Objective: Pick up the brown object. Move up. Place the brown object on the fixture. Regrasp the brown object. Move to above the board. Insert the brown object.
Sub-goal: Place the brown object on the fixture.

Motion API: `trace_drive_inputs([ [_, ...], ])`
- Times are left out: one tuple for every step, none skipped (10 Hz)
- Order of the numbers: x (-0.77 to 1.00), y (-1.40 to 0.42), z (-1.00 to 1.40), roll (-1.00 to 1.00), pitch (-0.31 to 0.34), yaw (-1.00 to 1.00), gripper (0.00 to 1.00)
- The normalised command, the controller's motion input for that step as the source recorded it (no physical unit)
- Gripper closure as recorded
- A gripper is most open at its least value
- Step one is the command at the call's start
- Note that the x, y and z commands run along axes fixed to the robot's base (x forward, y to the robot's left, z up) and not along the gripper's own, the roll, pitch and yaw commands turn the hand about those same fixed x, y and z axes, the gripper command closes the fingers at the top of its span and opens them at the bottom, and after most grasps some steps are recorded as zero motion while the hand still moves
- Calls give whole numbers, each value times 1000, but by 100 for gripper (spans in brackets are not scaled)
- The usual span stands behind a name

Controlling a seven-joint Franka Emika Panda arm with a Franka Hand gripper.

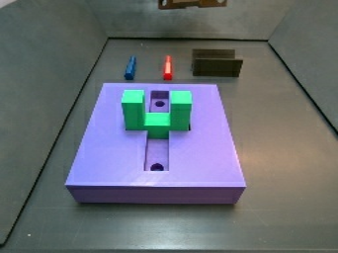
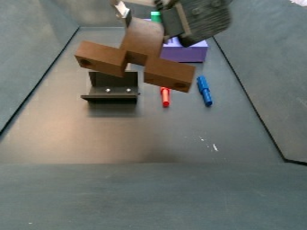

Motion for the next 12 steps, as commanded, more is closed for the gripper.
trace_drive_inputs([
  [751, -180, 0, -340, 420, -137, 100],
  [757, -166, 0, -354, 546, -71, 100],
  [754, -183, 0, -317, 551, -46, 100],
  [809, -149, 0, -271, 646, 0, 100],
  [846, -140, 6, -283, 560, 0, 100],
  [623, -151, 0, -420, 40, -14, 100],
  [597, -134, 0, -617, -51, 0, 100],
  [700, -71, 0, -703, -23, 0, 100],
  [563, -71, 0, -711, -157, 0, 100],
  [514, -71, -83, -671, -194, 0, 100],
  [634, -91, -134, -623, 0, 0, 100],
  [731, -71, -200, -560, 203, 0, 100],
])
